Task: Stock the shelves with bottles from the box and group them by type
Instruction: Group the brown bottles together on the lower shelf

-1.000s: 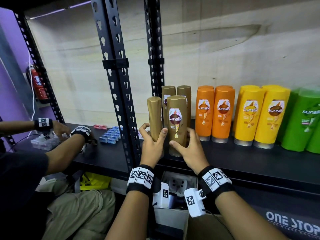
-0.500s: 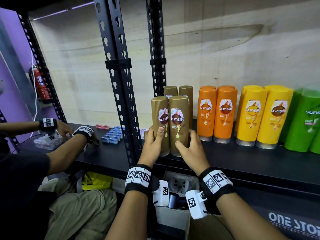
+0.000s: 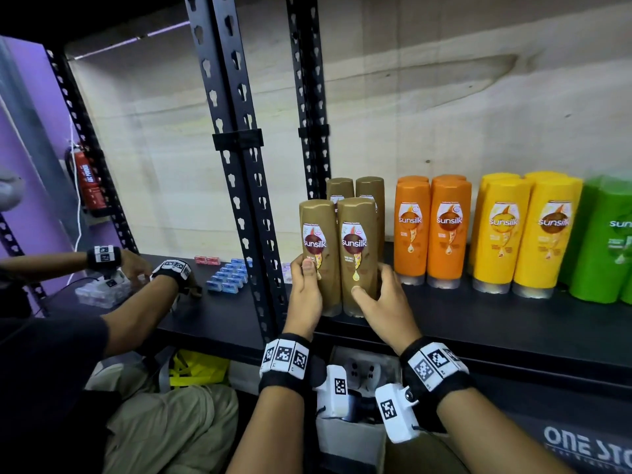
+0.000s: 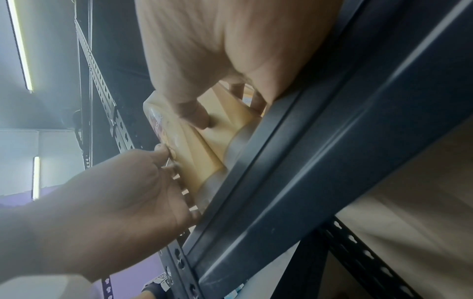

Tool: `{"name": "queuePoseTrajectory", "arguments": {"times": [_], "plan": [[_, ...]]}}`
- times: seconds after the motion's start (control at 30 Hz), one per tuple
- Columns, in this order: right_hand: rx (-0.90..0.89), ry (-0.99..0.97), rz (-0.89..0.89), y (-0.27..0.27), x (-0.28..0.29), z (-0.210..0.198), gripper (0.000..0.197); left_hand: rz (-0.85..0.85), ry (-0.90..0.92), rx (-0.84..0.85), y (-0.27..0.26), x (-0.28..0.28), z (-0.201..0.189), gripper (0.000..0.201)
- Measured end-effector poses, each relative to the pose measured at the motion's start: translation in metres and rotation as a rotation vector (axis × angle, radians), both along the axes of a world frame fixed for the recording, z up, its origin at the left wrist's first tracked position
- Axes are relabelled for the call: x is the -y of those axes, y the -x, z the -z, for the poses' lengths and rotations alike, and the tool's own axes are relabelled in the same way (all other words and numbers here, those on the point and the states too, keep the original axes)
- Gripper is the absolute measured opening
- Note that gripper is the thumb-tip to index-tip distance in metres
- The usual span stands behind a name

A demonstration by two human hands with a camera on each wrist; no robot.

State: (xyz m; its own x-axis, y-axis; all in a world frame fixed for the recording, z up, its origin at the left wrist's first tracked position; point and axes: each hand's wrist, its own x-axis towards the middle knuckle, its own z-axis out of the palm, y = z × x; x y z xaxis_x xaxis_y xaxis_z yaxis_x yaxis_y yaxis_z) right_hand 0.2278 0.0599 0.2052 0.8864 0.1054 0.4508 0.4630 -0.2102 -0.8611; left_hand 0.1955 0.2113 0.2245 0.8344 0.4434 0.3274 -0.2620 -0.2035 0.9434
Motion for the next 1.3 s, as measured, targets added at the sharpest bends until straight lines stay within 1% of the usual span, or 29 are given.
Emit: {"name": "queuePoseTrajectory", "arguments": {"times": [0.17,0.23,0.3,0.4,0.47,0.53,0.63,0.77,0.83,0.97,1.1,1.2,1.3], "plan": [[0.019,0.010,0.008,0.002,-0.001,-0.002,0.049,-0.022,0.000,0.017,0.000,0.005,-0.001,0.039],[0.034,0.015,0.016,0.004,0.000,-0.002,0.049,-0.026,-0.006,0.014,0.000,0.004,-0.002,0.042],[0.046,0.015,0.011,0.006,0.000,-0.003,0.054,-0.021,-0.016,-0.003,0.002,0.003,-0.002,0.046],[0.030,-0.036,-0.044,0.011,-0.001,-0.009,0.066,-0.009,-0.069,0.034,0.006,0.003,-0.006,0.044],[0.051,-0.092,-0.060,0.015,-0.003,-0.016,0.066,-0.006,-0.143,0.074,0.008,0.000,-0.011,0.046],[0.097,-0.092,-0.029,0.016,-0.003,-0.023,0.067,-0.014,-0.235,0.080,0.010,-0.006,-0.016,0.056],[0.182,-0.029,0.053,0.016,-0.001,-0.034,0.072,-0.031,-0.345,0.061,0.014,-0.014,-0.024,0.069],[0.281,0.083,0.119,0.019,0.002,-0.053,0.077,-0.060,-0.429,0.032,0.016,-0.015,-0.031,0.085],[0.285,0.130,0.130,0.019,0.003,-0.061,0.080,-0.071,-0.451,0.016,0.016,-0.014,-0.035,0.088],[0.228,0.199,0.127,0.018,0.004,-0.070,0.082,-0.089,-0.470,0.033,0.015,-0.013,-0.040,0.088],[0.226,0.214,0.138,0.019,0.005,-0.071,0.079,-0.095,-0.496,-0.011,0.012,-0.011,-0.041,0.085],[0.224,0.213,0.144,0.019,0.004,-0.070,0.078,-0.127,-0.527,-0.018,0.009,-0.008,-0.040,0.078],[0.221,0.223,0.156,0.017,0.001,-0.069,0.078,-0.145,-0.497,0.000,0.002,-0.004,-0.040,0.073]]}}
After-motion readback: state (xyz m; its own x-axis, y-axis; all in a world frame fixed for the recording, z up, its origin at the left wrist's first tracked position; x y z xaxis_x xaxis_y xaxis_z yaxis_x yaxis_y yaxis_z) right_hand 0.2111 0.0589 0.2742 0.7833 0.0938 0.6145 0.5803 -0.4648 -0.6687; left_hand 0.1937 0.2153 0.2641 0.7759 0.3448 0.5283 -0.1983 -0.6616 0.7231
